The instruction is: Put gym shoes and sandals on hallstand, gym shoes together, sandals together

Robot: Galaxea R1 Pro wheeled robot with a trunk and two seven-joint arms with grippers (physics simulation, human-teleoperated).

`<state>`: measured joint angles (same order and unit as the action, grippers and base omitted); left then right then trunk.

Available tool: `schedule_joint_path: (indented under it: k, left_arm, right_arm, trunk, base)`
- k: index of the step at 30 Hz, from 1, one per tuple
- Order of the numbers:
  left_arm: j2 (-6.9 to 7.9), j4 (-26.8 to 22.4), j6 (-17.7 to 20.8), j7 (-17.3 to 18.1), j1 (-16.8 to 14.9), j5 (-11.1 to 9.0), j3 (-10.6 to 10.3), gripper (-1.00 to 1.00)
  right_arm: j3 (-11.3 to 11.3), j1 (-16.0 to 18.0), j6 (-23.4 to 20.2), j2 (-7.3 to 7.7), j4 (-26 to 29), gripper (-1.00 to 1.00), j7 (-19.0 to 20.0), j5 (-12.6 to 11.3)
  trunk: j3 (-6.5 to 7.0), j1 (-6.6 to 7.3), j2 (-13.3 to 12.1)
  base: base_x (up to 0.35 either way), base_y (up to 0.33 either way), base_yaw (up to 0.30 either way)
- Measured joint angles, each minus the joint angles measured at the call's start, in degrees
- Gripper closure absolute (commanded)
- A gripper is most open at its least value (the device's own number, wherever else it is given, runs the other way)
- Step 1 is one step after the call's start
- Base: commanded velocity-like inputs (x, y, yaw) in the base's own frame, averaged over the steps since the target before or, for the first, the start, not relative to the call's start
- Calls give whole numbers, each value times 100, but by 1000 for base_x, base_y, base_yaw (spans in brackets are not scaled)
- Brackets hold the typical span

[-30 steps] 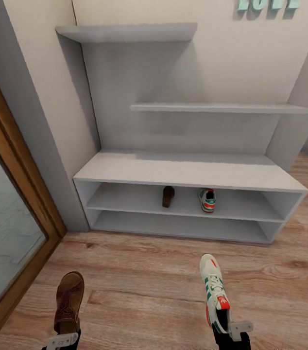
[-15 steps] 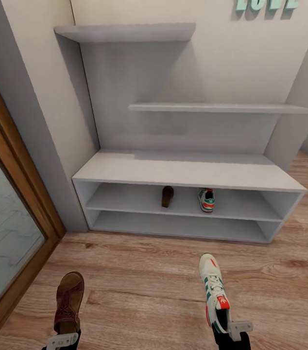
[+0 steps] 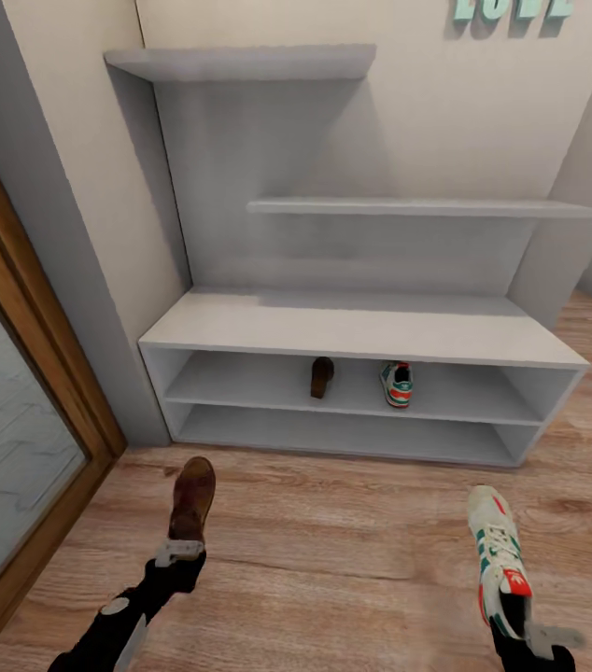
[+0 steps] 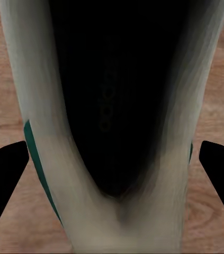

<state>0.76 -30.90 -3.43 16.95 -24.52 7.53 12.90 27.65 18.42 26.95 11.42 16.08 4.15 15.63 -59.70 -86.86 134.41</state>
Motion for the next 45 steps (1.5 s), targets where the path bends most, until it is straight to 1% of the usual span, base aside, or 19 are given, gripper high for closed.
schedule_joint_path:
  k: [1, 2, 3, 4, 7, 9, 11, 14, 16, 17, 19, 22, 23, 24, 25, 27, 28, 31, 45]
  left_arm:
    - [-30, 22, 257, 1, -128, 13, -136, 100]
    - [-60, 30, 516, 2, -305, 4, -260, 100]
    - [-77, 32, 649, 3, -405, 12, -313, 100]
    - [-113, 34, 915, 12, -573, -1, -420, 100]
    - [-231, 29, 1474, 19, -990, -19, -614, 100]
    - [-323, 33, 1721, 16, -1209, -15, -678, 100]
    - [-408, 37, 1934, 13, -1418, 2, -708, 100]
    - [-536, 43, 2304, 5, -1730, 9, -730, 100]
    - [-601, 49, 2623, -20, -1958, 7, -735, 100]
    - [-610, 52, 2705, -22, -2016, 20, -737, 100]
    - [-630, 53, 2971, -27, -2211, 14, -738, 100]
    - [-635, 56, 3147, -28, -2368, 25, -745, 100]
    - [-634, 52, 3231, -31, -2486, 15, -745, 100]
    - [-631, 52, 3261, -34, -2535, 29, -747, 100]
    - [-614, 32, 3330, -37, -2583, 39, -755, 100]
    - [-605, 26, 3365, -38, -2594, 73, -793, 100]
    - [-589, 18, 3390, -29, -2598, 181, -956, 100]
    - [-582, 20, 3461, -18, -2576, 243, -1063, 100]
    - [-584, 29, 3511, -19, -2565, 273, -1075, 100]
  right_arm:
    - [205, -1, -7, 109, 3, 100, 3, -10]
    - [485, -1, -15, 227, 7, 100, 1, -40]
    - [560, -1, -16, 280, 5, 100, 4, -8]
    - [775, -1, -26, 373, 10, 100, 7, -20]
    - [1154, 1, -40, 564, 17, 100, 6, -10]
    - [1249, -1, -48, 654, 20, 100, 7, 1]
    - [1300, 0, -88, 766, 22, 100, 7, 12]
    - [1358, -1, -407, 960, 25, 100, 6, -26]
    - [1510, -2, -859, 1120, 88, 100, 7, -212]
    - [1540, -2, -982, 1155, 122, 100, 11, -267]
    - [1774, -1, -1402, 1249, 321, 100, 21, -511]
    - [2006, -3, -1705, 1305, 527, 100, 23, -641]
    - [2337, -3, -1862, 1361, 643, 100, 17, -694]
    - [2487, -4, -1909, 1389, 673, 100, 19, -708]
    - [2740, -5, -1962, 1406, 710, 100, 20, -733]
    - [2804, -5, -1985, 1386, 721, 100, 21, -739]
    - [2828, -5, -1994, 1366, 723, 100, 15, -735]
    - [2836, -5, -1987, 1359, 725, 100, 12, -740]
    - [2841, -4, -1980, 1363, 726, 100, 20, -733]
  trunk:
    - [0, 0, 0]
    - [0, 0, 0]
    - [0, 0, 0]
    - [0, 0, 0]
    - [0, 0, 0]
    - [0, 0, 0]
    - [0, 0, 0]
    - [0, 0, 0]
    - [0, 0, 0]
    - [0, 0, 0]
    - [0, 0, 0]
    - [0, 0, 0]
    - [0, 0, 0]
    - [0, 0, 0]
    - [-1, 0, 0]
    - [-1, 0, -1]
    - [-1, 0, -1]
    - [-25, -22, 38]
    - [-399, -330, 599]
  base:
    - [0, 0, 0]
    - [0, 0, 0]
    - [0, 0, 0]
    - [0, 0, 0]
    - [0, 0, 0]
    - [0, 0, 0]
    - [0, 0, 0]
    - [0, 0, 0]
    - [0, 0, 0]
    - [0, 0, 0]
    - [0, 0, 0]
    - [0, 0, 0]
    - [0, 0, 0]
    - [0, 0, 0]
    - [0, 0, 0]
    - [0, 0, 0]
    - [0, 0, 0]
    - [0, 0, 0]
    - [0, 0, 0]
